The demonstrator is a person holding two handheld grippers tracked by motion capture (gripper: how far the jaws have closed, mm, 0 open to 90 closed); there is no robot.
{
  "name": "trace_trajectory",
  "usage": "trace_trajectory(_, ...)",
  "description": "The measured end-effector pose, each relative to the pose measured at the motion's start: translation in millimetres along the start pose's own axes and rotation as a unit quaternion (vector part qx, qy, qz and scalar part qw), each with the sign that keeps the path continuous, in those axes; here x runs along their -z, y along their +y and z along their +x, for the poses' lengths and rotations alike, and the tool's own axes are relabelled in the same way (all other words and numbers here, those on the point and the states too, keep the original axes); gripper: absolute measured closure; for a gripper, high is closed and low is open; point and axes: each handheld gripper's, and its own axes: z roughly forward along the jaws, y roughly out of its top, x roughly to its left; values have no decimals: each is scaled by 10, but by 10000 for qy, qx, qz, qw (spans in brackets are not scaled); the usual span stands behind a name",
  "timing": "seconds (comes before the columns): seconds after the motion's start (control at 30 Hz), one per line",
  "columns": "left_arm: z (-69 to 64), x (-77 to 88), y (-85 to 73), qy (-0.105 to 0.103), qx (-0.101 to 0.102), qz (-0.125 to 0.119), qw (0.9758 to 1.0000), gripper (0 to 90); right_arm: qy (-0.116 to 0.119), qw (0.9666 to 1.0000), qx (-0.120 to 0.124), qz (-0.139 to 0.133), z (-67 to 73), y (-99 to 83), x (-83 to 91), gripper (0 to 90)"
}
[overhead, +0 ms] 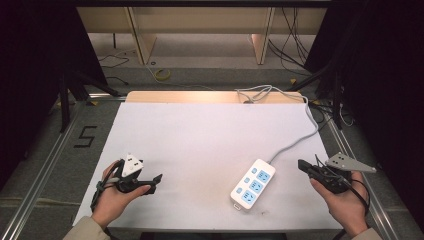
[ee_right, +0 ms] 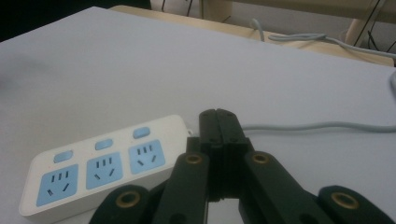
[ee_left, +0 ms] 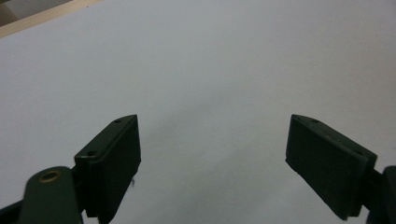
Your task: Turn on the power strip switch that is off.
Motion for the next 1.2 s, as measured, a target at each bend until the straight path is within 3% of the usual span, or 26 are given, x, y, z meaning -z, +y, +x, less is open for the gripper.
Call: trace_trajectory(1.2, -27, -28, 12, -51, -40, 30, 10000, 179, 276, 9984, 160, 474, 130, 256, -157, 900)
